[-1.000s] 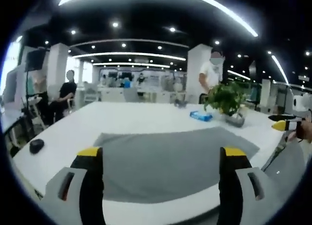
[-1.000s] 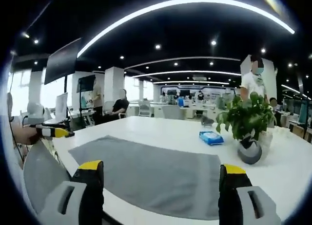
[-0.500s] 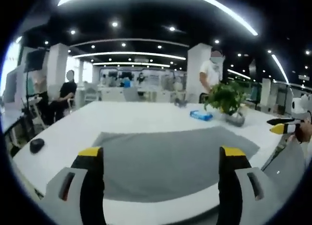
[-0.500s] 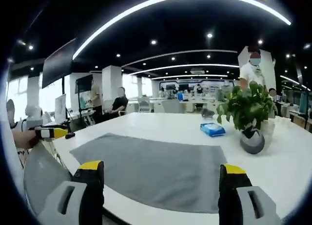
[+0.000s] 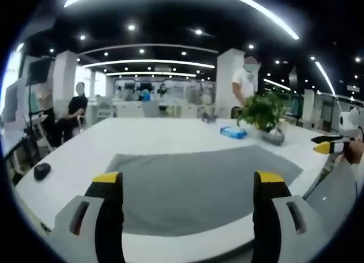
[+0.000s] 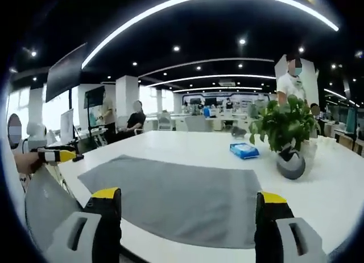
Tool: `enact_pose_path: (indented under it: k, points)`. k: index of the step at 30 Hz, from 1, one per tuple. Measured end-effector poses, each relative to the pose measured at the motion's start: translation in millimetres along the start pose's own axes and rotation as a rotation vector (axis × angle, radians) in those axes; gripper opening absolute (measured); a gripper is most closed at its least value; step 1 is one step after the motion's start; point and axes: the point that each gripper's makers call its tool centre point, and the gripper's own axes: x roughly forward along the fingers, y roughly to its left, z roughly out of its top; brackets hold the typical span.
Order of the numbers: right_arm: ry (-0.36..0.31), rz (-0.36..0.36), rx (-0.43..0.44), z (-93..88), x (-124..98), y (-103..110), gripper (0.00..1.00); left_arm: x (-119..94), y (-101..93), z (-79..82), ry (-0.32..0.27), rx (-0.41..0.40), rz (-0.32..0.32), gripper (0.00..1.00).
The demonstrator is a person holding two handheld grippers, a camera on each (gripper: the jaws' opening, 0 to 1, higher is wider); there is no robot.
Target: Open the folded towel by lifting each exposed corner and separating the folded layers until the towel lies flat within the target outline without major curled edges
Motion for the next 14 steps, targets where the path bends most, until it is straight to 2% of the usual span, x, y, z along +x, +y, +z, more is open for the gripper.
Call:
enact_pose_path:
  k: [14]
  points:
    - [0.045, 0.018, -0.014, -5.9, 4.3, 2.6, 1.0, -0.5, -1.5, 2.6, -0.01, -0.002, 0.008, 0.93]
